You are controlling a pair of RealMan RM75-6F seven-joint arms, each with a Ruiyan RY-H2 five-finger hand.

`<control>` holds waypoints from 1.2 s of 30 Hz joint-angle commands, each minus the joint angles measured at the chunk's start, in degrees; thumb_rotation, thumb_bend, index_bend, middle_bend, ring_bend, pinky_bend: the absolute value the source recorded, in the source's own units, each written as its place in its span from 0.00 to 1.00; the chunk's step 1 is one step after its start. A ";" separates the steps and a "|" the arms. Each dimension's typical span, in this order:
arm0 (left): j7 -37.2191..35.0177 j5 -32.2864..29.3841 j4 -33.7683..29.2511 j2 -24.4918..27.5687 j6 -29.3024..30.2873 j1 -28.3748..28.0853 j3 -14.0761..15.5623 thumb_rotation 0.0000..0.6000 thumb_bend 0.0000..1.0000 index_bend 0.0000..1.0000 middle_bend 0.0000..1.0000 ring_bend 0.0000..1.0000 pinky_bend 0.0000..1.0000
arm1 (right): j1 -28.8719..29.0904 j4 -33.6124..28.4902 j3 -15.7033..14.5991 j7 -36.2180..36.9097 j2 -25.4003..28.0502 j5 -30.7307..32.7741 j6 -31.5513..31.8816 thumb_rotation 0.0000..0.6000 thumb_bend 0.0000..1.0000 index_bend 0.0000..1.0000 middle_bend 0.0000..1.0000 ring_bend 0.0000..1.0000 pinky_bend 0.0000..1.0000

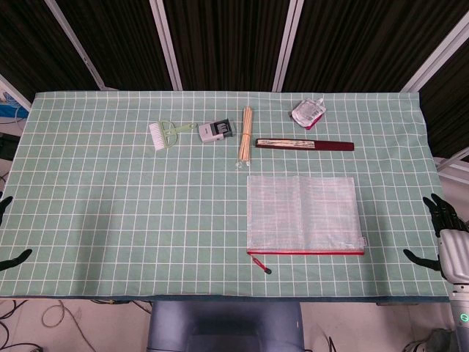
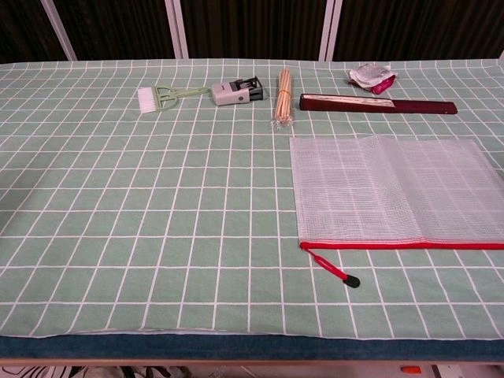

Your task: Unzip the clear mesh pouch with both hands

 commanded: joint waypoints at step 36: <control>3.33 -1.76 -0.05 -1.28 -0.11 -0.34 -0.88 1.00 0.00 0.00 0.00 0.00 0.00 | 9.90 -10.53 3.03 -0.09 0.74 -8.47 -4.68 1.00 0.17 0.20 0.68 0.70 0.71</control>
